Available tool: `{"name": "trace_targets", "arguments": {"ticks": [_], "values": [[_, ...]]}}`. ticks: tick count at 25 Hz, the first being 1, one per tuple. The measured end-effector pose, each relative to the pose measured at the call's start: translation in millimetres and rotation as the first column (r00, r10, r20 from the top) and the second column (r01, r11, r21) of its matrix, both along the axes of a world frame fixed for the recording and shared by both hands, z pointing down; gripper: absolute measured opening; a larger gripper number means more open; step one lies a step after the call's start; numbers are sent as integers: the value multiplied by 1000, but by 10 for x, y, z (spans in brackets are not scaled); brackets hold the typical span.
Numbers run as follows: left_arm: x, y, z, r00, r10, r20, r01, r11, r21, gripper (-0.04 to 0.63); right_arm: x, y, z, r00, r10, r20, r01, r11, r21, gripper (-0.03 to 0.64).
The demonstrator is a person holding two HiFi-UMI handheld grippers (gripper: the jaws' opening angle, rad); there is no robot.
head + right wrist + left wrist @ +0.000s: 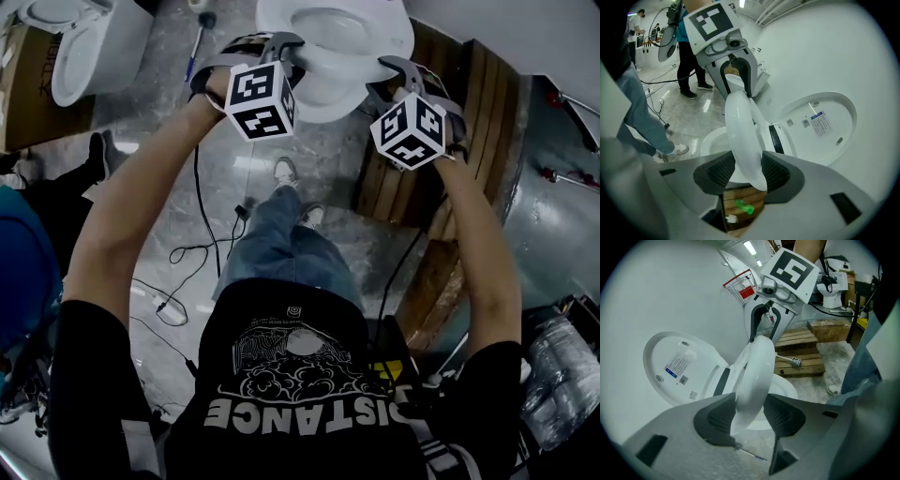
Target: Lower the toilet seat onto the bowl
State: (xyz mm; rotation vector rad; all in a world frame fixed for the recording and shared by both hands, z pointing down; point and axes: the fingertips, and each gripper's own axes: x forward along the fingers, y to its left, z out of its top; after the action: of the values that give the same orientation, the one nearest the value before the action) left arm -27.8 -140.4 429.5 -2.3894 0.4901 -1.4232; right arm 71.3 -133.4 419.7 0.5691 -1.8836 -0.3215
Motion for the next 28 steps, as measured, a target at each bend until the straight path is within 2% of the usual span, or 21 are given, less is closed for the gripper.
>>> {"name": "trace_targets", "arguments": {"ticks": [7,20,28], "values": [[-19,189,306,1000,6,31,-7,1000,23,187,-22,187,312,996,-70,-50,70,998,5,176],[-52,431,842,997,30,76,-33,999,37,208,-55,421,866,988,-127,-91,128,992,10,199],[-76,583,1244,994,49,98,-54,997,47,218,-59,578,1258,970,-205,-131,202,979,-34,207]]}}
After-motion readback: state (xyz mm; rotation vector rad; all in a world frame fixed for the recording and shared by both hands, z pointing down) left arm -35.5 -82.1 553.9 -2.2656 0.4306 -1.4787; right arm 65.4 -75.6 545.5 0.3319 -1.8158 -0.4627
